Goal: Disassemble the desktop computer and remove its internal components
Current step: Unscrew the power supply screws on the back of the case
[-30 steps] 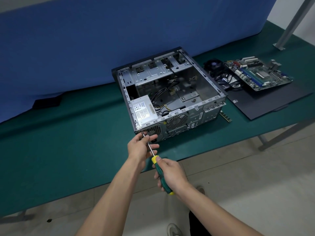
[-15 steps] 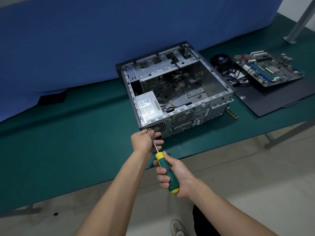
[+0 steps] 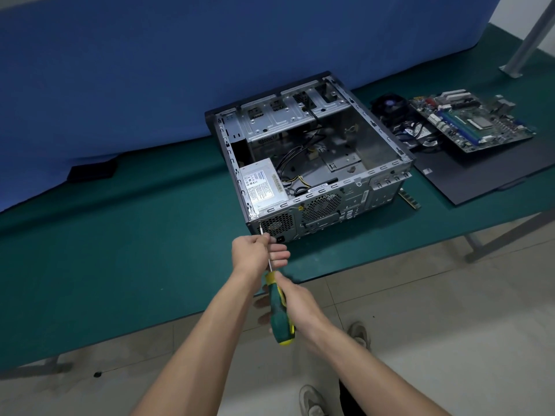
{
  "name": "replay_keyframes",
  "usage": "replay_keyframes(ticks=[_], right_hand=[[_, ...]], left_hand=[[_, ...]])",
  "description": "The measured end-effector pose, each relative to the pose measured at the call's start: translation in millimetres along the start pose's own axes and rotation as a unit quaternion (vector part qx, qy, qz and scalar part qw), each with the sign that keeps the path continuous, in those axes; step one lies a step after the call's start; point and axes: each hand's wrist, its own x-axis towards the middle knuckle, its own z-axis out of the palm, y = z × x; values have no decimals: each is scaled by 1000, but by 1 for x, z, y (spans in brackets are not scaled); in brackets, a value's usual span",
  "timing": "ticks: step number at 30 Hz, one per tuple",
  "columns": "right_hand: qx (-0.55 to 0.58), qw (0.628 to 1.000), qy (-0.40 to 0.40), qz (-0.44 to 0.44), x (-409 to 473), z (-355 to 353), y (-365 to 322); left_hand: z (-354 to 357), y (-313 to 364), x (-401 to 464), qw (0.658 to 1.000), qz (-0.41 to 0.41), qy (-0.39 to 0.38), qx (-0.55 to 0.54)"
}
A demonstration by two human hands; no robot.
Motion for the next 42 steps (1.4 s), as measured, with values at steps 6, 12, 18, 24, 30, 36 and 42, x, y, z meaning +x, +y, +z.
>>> replay_keyframes(ticks=[6,12,18,24,30,36,42], right_hand=[[-86,987,112,-78,1,-4,-3],[49,997,-63,15,-11,-9,-3],[-46,993,91,-64,-7,-3,5],[9,1000,-22,-5,-15,-4,-11],[-31,994,70,-73,-8,-2,0],[72,993,-87,19,-17,-10,-4],[-38,997,39,-51,-12,-6,0]], left_hand=[[-2,5,-7,999,0,17,31],[6,2,-5,999,-12,-11,-32],[-4,5,-7,996,20,2,82],[-2,3,-7,999,4,-28,-17],[-5,1,-7,1000,12,3,-6],[5,2,-6,994,-17,-13,-110],[5,4,-4,999,-17,13,-50]])
